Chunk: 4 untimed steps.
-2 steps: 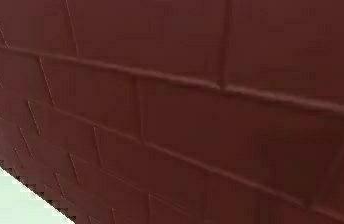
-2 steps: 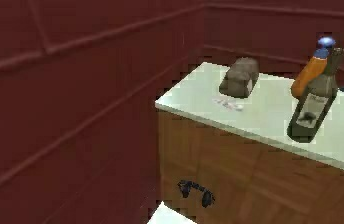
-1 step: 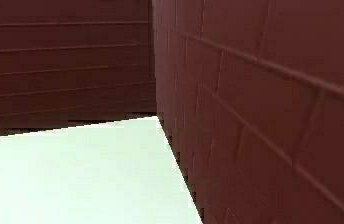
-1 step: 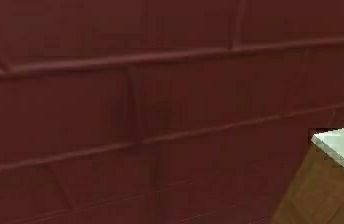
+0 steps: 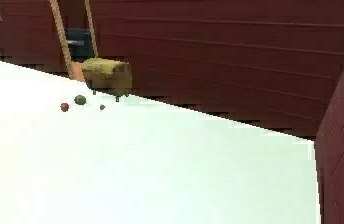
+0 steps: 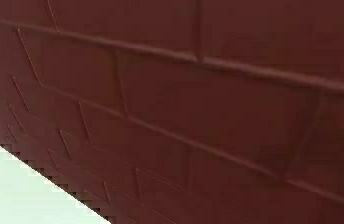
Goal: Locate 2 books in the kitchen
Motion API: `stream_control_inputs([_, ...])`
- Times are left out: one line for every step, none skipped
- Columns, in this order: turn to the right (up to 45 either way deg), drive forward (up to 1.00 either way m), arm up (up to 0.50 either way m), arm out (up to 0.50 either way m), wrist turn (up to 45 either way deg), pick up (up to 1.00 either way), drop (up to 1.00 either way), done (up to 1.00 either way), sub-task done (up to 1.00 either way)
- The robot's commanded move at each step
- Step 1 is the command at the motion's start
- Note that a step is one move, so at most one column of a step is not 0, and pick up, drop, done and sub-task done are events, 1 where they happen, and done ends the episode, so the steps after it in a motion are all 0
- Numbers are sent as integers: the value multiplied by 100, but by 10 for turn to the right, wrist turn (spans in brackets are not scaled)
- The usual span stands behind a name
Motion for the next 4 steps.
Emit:
stream_control_inputs([-450,0,0,0,0,0,0,0,0])
stream_control_inputs([-150,0,0,0,0,0,0,0,0])
stream_control_inputs([0,15,0,0,0,0,0,0,0])
stream_control_inputs([0,100,0,0,0,0,0,0,0])
